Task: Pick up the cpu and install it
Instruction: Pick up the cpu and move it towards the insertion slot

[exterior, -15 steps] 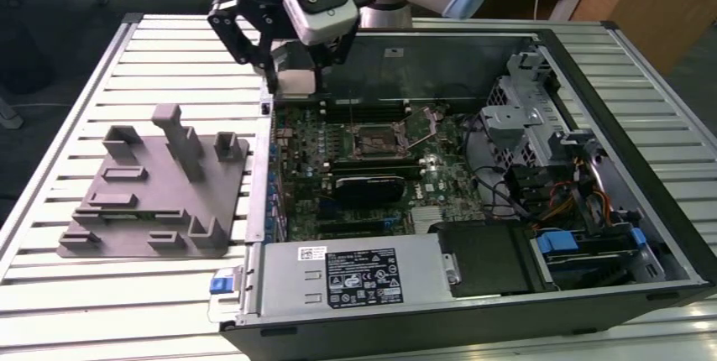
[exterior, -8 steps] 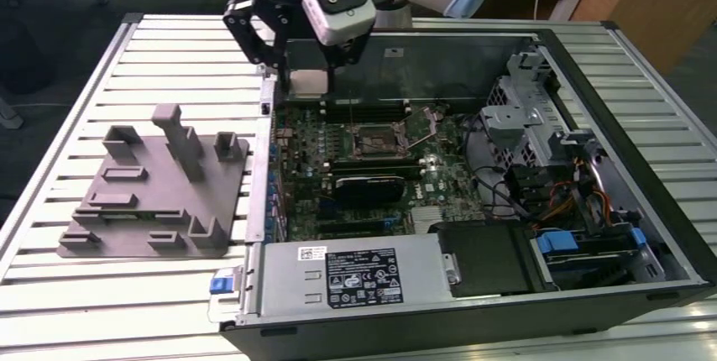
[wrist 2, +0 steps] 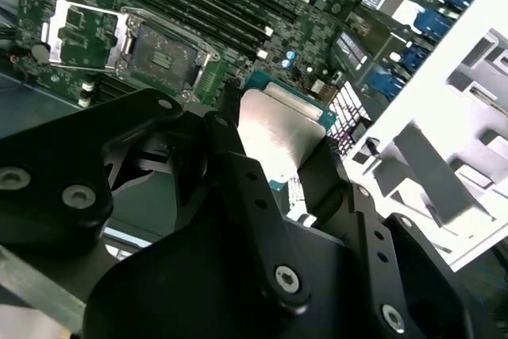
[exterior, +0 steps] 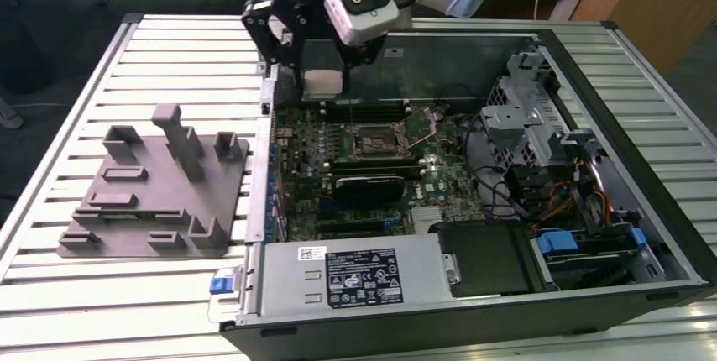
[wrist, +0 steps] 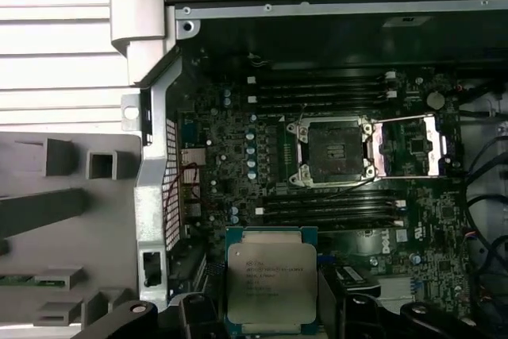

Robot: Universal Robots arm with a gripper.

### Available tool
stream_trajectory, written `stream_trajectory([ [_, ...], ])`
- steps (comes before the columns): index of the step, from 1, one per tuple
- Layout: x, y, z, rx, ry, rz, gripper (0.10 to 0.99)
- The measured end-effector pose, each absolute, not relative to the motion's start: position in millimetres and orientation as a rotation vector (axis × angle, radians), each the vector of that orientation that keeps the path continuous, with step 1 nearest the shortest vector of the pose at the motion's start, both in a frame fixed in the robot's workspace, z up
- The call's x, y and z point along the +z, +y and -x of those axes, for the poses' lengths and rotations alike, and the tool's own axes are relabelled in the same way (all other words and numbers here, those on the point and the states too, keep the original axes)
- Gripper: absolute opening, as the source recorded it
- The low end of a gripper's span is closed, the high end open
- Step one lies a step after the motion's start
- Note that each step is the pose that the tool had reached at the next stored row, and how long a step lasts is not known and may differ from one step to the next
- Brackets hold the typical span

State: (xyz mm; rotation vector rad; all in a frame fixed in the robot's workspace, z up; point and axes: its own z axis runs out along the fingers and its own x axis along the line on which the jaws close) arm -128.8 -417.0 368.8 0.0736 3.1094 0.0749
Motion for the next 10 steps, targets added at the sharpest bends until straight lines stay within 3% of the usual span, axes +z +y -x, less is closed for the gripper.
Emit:
stream_trajectory([
  [10, 358.5, -417.0, 112.3, 0.075, 3.109, -0.074, 0.541],
])
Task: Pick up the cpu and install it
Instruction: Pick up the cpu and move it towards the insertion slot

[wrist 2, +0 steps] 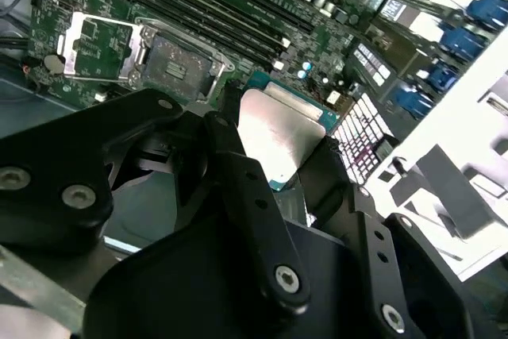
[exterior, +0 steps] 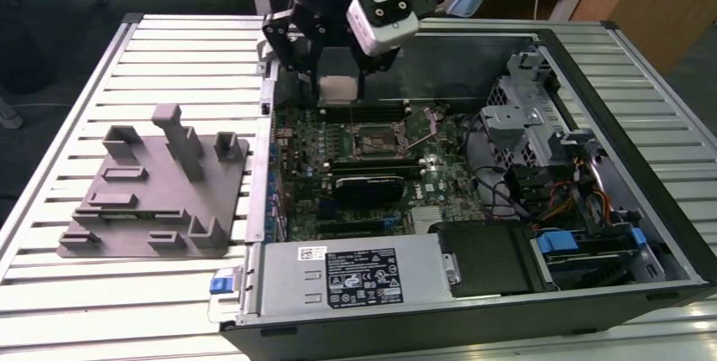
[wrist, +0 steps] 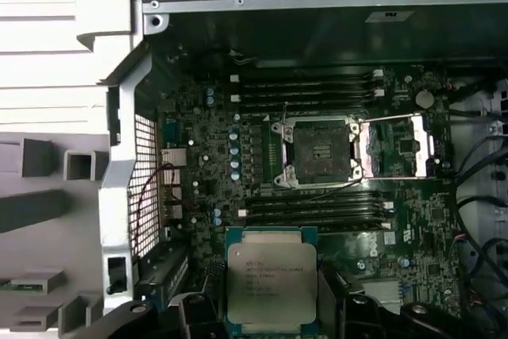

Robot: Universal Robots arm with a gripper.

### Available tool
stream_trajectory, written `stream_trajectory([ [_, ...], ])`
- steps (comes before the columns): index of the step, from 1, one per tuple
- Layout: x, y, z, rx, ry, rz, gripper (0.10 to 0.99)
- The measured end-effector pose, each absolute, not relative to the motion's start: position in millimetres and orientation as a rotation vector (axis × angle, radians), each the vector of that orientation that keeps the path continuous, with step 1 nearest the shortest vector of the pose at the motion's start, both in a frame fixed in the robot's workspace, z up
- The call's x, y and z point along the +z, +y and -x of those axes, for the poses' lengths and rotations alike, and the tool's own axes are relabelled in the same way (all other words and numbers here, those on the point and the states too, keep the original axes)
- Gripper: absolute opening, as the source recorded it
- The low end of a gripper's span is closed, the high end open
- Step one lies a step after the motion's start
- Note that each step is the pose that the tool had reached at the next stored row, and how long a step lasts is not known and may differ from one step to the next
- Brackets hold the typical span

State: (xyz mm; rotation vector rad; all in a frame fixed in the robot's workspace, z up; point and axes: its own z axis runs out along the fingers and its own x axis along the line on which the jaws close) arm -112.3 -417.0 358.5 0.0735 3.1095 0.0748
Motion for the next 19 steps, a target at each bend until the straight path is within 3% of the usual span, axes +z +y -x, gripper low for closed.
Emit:
stream_trajectory([
  [19, 331.1, -416.7, 84.3, 0.075, 3.11, -0.073, 0.541],
])
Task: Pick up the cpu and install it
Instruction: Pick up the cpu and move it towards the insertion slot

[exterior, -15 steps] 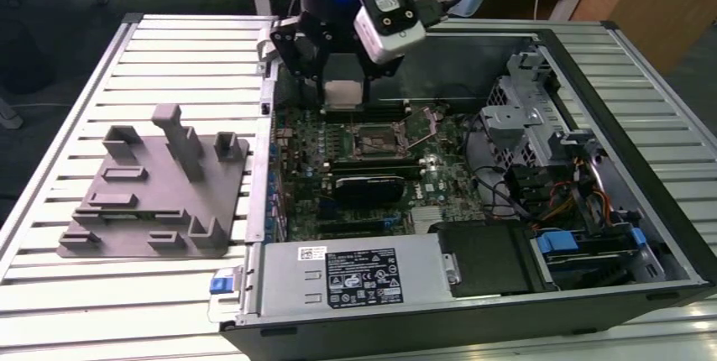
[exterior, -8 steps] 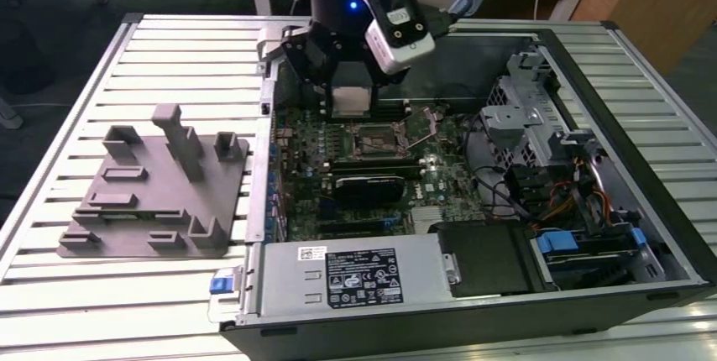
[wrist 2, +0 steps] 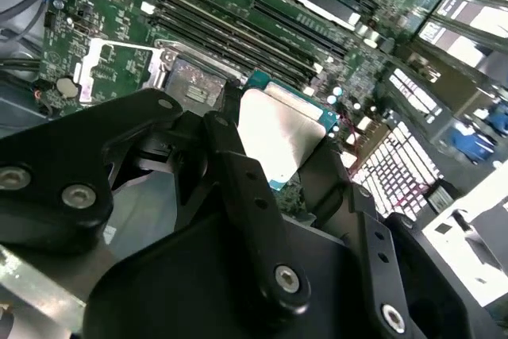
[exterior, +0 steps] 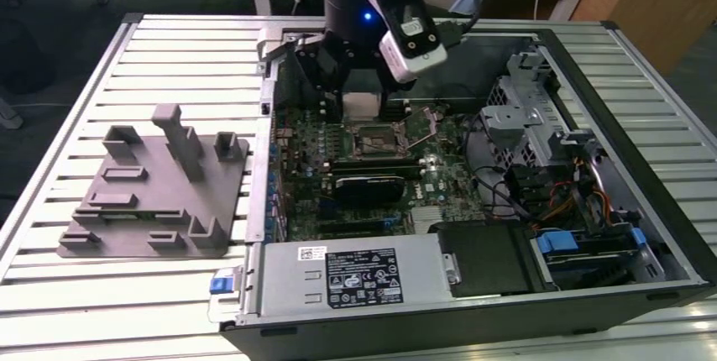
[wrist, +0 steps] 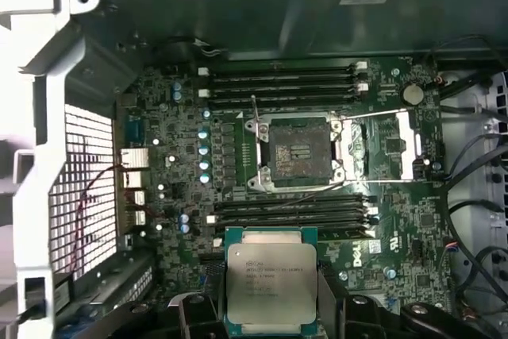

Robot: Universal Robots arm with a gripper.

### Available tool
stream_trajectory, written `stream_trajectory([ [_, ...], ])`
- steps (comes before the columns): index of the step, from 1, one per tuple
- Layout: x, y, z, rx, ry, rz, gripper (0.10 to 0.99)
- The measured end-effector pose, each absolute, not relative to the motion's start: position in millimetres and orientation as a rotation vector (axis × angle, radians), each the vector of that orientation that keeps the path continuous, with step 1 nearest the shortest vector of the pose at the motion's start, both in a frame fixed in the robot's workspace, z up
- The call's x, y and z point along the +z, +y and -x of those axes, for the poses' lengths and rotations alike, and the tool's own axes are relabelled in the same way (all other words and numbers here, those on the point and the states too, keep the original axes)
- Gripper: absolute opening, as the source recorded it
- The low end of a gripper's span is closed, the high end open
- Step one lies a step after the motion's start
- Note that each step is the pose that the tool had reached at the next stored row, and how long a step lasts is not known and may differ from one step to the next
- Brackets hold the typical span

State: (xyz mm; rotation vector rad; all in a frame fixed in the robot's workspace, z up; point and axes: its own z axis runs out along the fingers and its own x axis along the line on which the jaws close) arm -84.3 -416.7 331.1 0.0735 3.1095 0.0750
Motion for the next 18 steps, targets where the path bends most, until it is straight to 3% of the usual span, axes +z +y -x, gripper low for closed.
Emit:
stream_trajectory([
  [18, 306.2, -415.9, 58.6, 0.075, 3.11, -0.073, 0.541],
])
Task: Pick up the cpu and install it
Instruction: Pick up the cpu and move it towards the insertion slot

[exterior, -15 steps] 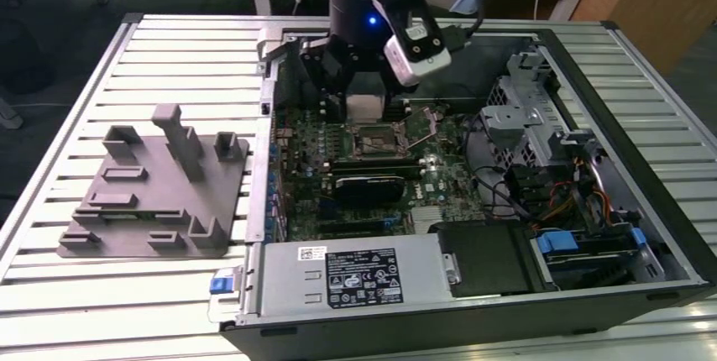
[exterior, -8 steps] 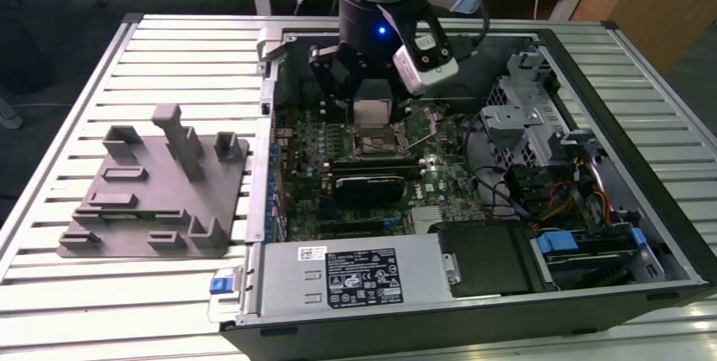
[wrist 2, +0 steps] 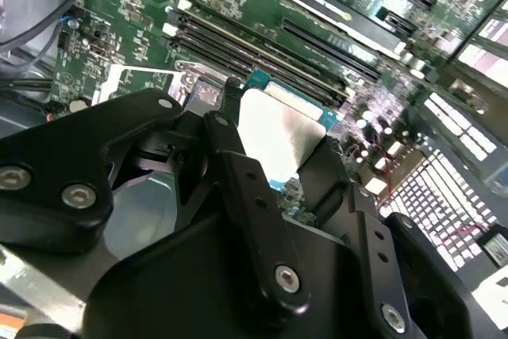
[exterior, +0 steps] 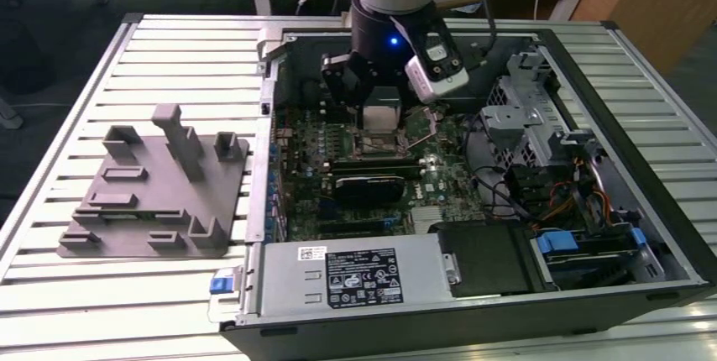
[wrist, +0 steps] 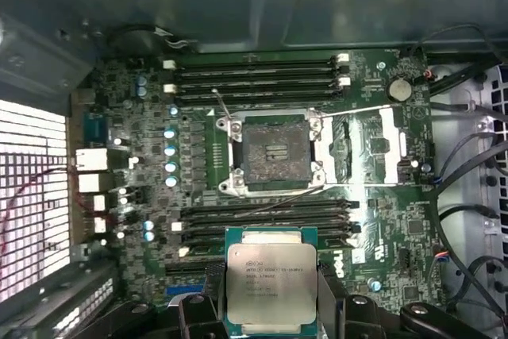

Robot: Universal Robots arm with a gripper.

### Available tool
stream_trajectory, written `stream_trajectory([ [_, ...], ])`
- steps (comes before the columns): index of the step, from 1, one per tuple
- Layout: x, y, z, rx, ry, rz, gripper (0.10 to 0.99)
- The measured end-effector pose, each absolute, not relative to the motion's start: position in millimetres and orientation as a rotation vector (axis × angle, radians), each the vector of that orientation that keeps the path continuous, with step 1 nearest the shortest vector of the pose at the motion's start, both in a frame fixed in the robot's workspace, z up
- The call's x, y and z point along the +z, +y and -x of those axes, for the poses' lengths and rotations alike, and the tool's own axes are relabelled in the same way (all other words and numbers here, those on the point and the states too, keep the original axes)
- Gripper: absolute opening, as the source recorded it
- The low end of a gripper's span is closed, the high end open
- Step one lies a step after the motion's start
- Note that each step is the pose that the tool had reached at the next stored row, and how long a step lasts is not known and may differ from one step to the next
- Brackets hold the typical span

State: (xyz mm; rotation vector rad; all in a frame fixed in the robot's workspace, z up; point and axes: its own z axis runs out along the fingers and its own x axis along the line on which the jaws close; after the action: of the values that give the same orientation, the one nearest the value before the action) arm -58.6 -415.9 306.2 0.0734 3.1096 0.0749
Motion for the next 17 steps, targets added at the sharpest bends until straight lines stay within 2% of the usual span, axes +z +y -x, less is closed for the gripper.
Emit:
stream_trajectory([
  [17, 281.8, -400.4, 46.8, 0.075, 3.11, -0.074, 0.541],
])
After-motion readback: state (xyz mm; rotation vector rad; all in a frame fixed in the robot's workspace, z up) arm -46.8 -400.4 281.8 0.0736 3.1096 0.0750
